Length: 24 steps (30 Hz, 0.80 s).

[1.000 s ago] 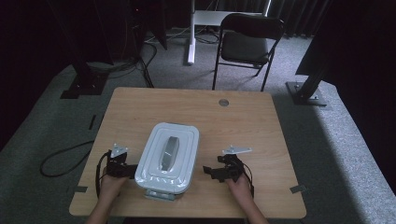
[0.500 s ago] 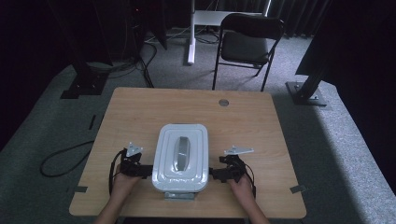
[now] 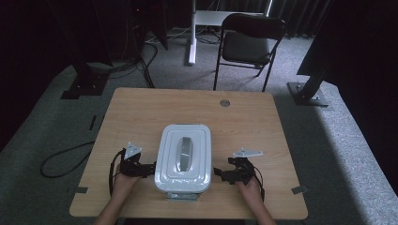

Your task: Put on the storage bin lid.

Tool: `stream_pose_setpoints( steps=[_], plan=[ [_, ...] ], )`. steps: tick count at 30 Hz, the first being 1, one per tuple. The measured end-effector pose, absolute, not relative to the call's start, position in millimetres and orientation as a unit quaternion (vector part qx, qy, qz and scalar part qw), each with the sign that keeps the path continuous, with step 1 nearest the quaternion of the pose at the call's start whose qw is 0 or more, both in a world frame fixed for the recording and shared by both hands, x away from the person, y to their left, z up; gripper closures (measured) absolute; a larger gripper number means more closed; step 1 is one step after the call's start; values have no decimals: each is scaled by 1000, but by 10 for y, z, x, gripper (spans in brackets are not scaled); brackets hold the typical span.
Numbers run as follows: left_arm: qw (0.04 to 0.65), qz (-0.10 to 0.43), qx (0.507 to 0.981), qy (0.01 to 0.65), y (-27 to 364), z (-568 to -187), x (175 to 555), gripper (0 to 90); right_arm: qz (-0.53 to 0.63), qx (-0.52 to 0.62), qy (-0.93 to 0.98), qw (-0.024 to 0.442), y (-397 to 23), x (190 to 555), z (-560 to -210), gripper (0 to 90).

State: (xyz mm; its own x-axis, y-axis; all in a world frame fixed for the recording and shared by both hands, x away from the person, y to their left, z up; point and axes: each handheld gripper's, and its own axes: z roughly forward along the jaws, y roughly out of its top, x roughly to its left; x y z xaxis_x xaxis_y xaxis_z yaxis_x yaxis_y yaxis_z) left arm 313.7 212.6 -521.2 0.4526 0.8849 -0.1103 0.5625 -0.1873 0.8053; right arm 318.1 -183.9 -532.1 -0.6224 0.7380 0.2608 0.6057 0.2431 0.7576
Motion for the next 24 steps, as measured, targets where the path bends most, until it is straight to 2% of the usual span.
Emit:
stream_pose_setpoints(
  steps=[24],
  plan=[
    [413, 205, 727, 509, 2506, -5376, 3004, 21, 436, 469, 752, 153, -2341, 3111, -5445, 126]
  ],
)
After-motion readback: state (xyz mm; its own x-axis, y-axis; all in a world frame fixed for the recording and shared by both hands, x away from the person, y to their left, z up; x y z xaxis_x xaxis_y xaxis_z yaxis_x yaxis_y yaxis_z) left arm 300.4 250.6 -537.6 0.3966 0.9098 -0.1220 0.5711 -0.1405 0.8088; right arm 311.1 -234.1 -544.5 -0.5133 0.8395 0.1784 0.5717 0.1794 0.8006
